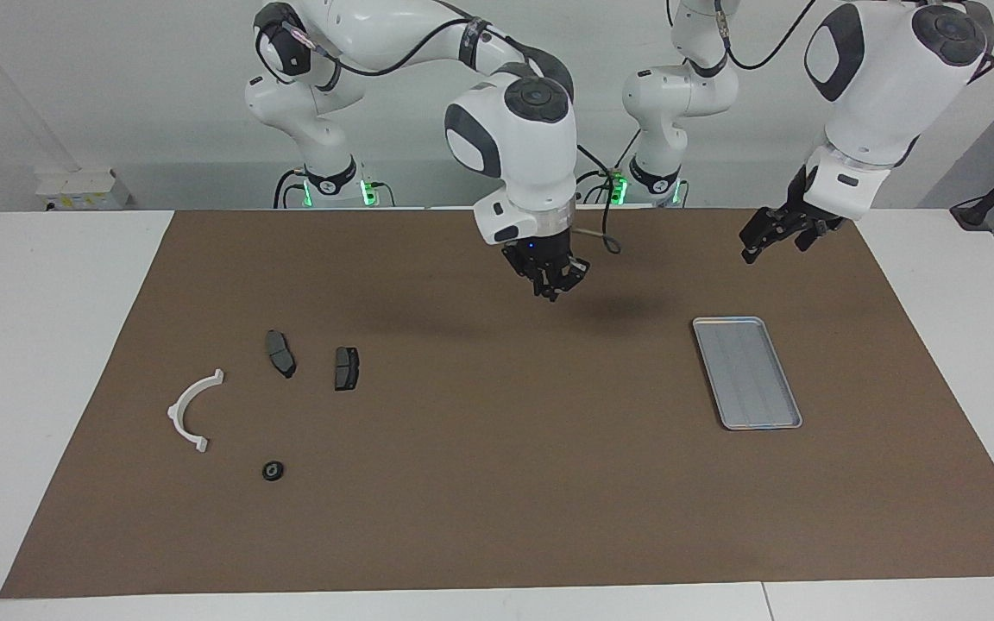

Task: Pick bearing gear from pile to tray
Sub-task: 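Carry the bearing with the right gripper to the table center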

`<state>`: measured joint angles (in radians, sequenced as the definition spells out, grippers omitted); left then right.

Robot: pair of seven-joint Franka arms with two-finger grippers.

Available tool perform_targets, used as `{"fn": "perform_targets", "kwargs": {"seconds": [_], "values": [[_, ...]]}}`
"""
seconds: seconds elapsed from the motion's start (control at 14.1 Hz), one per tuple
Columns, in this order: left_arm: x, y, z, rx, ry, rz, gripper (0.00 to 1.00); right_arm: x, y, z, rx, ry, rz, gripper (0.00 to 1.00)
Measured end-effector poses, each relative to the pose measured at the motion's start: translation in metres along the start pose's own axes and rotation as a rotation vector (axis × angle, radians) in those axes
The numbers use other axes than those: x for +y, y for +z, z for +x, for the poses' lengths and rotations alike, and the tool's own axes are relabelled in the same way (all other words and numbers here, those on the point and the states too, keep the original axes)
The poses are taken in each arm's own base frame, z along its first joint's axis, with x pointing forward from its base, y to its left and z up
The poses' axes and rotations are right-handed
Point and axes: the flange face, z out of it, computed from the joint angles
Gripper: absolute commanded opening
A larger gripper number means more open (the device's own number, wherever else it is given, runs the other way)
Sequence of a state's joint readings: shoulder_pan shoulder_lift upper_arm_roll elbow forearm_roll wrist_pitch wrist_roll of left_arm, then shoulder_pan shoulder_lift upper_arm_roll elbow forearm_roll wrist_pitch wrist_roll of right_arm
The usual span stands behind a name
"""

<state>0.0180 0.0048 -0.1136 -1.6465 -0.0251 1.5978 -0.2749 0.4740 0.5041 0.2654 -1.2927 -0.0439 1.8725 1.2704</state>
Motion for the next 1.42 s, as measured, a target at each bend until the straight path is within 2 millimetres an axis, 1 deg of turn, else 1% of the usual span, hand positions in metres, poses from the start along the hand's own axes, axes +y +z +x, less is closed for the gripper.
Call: {"fn": "perform_targets", "kwargs": {"seconds": [0.14, 0.28, 0.43, 0.5, 0.57, 0.71, 0.92, 1.14, 1.28, 1.42], "values": [[0.000, 0.000, 0.000, 0.000, 0.000, 0.000, 1.00, -0.009, 0.038, -0.011, 0.009, 0.005, -0.014, 0.00], [0.000, 0.000, 0.000, 0.000, 0.000, 0.000, 1.00, -0.021, 0.082, -0.025, 0.051, 0.012, -0.024, 0.00], [0.000, 0.000, 0.000, 0.000, 0.000, 0.000, 1.00, -0.028, 0.122, -0.029, 0.057, 0.014, -0.018, 0.00], [0.000, 0.000, 0.000, 0.000, 0.000, 0.000, 1.00, -0.029, 0.136, -0.027, 0.056, 0.017, -0.011, 0.00], [0.000, 0.000, 0.000, 0.000, 0.000, 0.000, 1.00, -0.030, 0.146, -0.022, 0.058, 0.021, -0.002, 0.00], [0.000, 0.000, 0.000, 0.000, 0.000, 0.000, 1.00, -0.029, 0.157, -0.014, 0.070, 0.023, 0.009, 0.00], [0.000, 0.000, 0.000, 0.000, 0.000, 0.000, 1.00, -0.027, 0.173, -0.011, 0.080, 0.017, 0.017, 0.00], [0.000, 0.000, 0.000, 0.000, 0.000, 0.000, 1.00, -0.026, 0.177, -0.010, 0.084, 0.015, 0.017, 0.00], [0.000, 0.000, 0.000, -0.001, 0.001, 0.000, 1.00, -0.025, 0.180, -0.008, 0.087, 0.016, 0.025, 0.14], [0.003, 0.000, -0.001, -0.002, 0.006, 0.001, 1.00, -0.024, 0.184, -0.008, 0.087, 0.016, 0.028, 0.63]]}}
